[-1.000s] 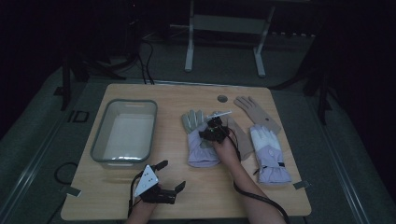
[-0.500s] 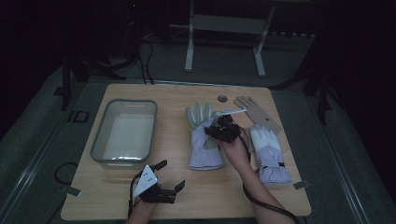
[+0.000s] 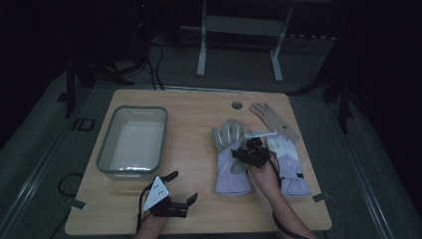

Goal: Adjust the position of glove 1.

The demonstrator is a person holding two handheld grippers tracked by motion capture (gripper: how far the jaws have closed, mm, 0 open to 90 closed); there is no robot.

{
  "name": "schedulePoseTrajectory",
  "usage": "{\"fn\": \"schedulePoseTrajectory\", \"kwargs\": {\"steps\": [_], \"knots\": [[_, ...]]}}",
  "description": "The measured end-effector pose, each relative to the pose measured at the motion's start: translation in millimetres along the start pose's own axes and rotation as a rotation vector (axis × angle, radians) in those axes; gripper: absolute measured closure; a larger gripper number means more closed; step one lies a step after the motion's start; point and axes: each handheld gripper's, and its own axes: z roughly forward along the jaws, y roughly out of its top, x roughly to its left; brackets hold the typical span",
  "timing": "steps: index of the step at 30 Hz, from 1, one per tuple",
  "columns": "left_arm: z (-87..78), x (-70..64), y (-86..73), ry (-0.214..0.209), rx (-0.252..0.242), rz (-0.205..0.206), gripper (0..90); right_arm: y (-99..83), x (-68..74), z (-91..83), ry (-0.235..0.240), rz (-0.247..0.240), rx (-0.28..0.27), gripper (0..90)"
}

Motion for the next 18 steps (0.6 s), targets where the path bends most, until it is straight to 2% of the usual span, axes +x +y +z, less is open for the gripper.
{"fn": "schedulePoseTrajectory", "kwargs": {"steps": [5, 7, 11, 13, 18], "knots": [[0.2, 0.2, 0.1, -0.001, 0.001, -0.002, 1.4, -9.2, -12.1, 20.3, -0.012, 0.003, 0.043, 78.7], [0.4, -0.8, 0.1, -0.001, 0.004, 0.006, 1.4, -11.1, -13.7, 23.0, -0.01, -0.009, 0.046, 77.9], [0.4, -1.0, 0.0, -0.004, 0.003, 0.008, 1.4, -11.8, -13.5, 23.6, -0.013, 0.003, 0.041, 76.5], [0.1, -0.5, -0.1, -0.005, 0.0, -0.001, 1.4, -10.9, -11.1, 22.0, -0.022, 0.002, 0.037, 71.1], [0.4, -0.7, 0.0, -0.011, 0.004, 0.006, 1.4, -7.3, -12.7, 10.4, -0.005, -0.027, 0.036, 57.4]]}}
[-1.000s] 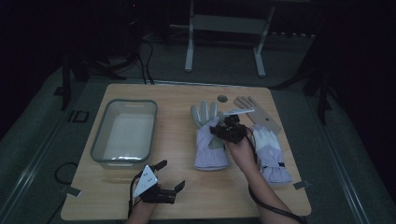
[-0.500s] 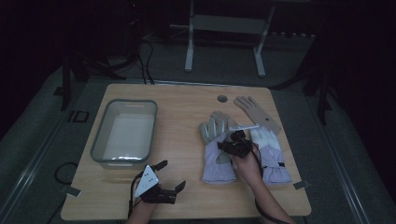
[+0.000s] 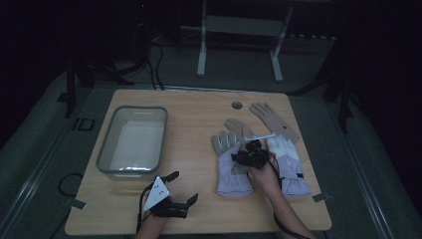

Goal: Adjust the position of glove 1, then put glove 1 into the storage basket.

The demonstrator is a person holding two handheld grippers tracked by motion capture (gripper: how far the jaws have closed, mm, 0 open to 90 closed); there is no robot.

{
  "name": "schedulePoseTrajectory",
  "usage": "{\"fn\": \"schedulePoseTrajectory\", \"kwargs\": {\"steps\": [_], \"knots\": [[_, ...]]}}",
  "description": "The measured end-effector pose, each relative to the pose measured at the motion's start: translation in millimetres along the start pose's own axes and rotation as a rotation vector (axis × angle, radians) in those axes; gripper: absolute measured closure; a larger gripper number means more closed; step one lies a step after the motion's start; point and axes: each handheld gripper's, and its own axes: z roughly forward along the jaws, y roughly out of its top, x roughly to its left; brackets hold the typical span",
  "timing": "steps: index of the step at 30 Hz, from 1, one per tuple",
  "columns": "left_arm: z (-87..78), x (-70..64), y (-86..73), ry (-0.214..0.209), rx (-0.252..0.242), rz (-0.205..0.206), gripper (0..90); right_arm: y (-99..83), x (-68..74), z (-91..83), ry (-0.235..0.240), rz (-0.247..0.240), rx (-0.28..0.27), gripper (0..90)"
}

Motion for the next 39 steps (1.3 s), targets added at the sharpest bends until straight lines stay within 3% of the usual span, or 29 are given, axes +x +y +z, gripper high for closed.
{"fn": "schedulePoseTrajectory", "kwargs": {"steps": [2, 5, 18, 28, 35, 39], "knots": [[-0.2, 0.3, 0.0, 0.0, -0.001, -0.005, 1.4, 0.7, 0.2, -5.9, -0.004, -0.021, 0.003, 50.3], [-0.3, 0.7, -0.1, 0.0, -0.002, -0.009, 1.4, 2.3, -1.4, -18.3, -0.013, -0.039, -0.017, 47.1], [0.4, 0.0, 0.2, 0.004, 0.005, -0.007, 1.4, -6.8, -40.8, -76.7, -0.048, -0.008, -0.085, 48.5], [0.2, 0.4, 0.2, 0.007, 0.005, -0.008, 1.4, -23.7, -70.2, -115.3, -0.108, -0.035, -0.106, 47.9], [-0.6, -0.4, 0.0, 0.006, 0.006, -0.006, 1.4, -32.0, -82.2, -131.4, -0.118, -0.052, -0.096, 47.3], [-0.4, -0.8, 0.1, 0.005, 0.008, -0.001, 1.4, -36.1, -90.1, -132.2, -0.086, -0.074, -0.093, 45.0]]}}
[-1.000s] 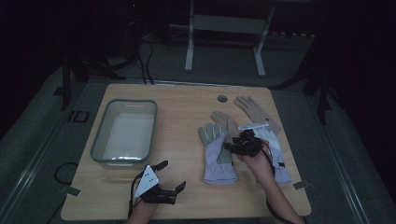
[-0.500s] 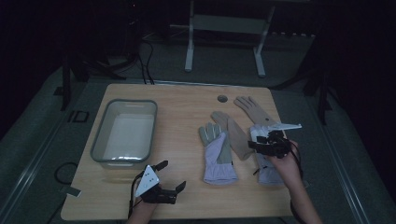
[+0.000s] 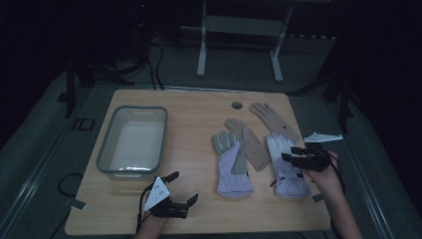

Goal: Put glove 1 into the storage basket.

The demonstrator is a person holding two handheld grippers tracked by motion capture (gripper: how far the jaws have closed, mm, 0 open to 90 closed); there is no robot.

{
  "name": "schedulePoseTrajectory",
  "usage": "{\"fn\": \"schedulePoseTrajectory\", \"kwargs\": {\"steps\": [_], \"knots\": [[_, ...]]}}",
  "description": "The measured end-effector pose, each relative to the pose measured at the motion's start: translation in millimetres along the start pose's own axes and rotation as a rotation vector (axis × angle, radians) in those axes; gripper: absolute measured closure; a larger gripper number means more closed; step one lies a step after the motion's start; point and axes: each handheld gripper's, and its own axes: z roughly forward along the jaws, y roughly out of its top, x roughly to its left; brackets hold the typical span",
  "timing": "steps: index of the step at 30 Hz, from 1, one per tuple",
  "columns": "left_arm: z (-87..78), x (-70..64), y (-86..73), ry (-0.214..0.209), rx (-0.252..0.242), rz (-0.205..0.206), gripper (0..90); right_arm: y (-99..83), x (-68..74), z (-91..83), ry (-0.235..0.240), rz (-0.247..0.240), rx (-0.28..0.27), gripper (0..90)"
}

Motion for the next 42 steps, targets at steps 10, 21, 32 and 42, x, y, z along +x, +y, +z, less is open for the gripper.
{"fn": "schedulePoseTrajectory", "kwargs": {"steps": [10, 21, 32, 42], "knots": [[0.3, 0.4, 0.0, 0.001, 0.001, -0.007, 1.4, -27.0, -16.4, 19.6, -0.062, -0.02, 0.107, 46.3], [0.3, 0.8, 0.1, 0.005, 0.003, -0.009, 1.4, -53.7, -30.4, 40.2, -0.011, 0.025, 0.126, 61.4], [0.7, 0.5, 0.2, 0.005, 0.005, -0.008, 1.5, -46.3, -15.9, 30.1, -0.091, 0.089, 0.141, 76.5], [1.4, 0.4, 0.4, 0.002, 0.007, -0.006, 1.4, -26.7, -6.7, -10.8, -0.111, 0.123, 0.014, 76.8]]}}
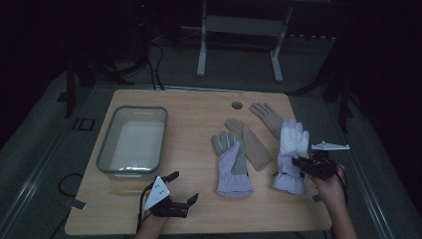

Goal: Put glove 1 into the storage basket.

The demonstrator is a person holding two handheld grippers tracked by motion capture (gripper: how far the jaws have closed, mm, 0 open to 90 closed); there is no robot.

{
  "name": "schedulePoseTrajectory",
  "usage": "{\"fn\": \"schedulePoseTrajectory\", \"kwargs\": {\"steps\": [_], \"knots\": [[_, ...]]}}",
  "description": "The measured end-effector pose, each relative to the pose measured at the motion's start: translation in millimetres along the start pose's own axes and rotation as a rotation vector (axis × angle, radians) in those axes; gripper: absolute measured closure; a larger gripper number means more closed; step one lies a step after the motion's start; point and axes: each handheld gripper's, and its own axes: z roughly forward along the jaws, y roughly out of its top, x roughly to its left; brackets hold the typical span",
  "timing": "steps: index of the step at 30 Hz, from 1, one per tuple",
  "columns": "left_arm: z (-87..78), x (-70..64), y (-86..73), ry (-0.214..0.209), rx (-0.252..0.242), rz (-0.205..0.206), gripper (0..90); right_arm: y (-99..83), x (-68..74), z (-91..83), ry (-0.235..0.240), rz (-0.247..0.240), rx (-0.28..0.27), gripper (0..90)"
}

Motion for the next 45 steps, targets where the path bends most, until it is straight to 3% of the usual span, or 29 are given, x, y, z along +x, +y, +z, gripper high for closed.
{"fn": "schedulePoseTrajectory", "kwargs": {"steps": [9, 18, 23, 27, 38, 45], "knots": [[0.3, 0.1, 0.1, -0.002, -0.001, 0.002, 1.4, 35.9, 27.6, -34.6, 0.024, -0.049, -0.091, 76.7], [0.5, -0.3, 0.1, 0.0, 0.0, 0.005, 1.4, 67.2, 73.4, -38.9, 0.079, -0.089, -0.117, 76.5], [0.3, -0.2, 0.2, 0.002, 0.0, 0.008, 1.4, 79.4, 101.1, -27.6, 0.09, -0.12, -0.112, 76.4], [0.2, -0.6, 0.1, 0.005, 0.002, 0.007, 1.4, 82.1, 120.1, -13.0, 0.12, -0.129, -0.063, 75.8], [0.9, -1.0, 0.4, 0.007, 0.006, 0.012, 1.4, 71.5, 150.7, 27.4, 0.164, -0.101, 0.051, 75.5], [0.5, -1.1, 0.1, 0.007, 0.0, 0.01, 1.4, 62.9, 161.1, 58.4, 0.158, -0.109, 0.122, 75.1]]}}
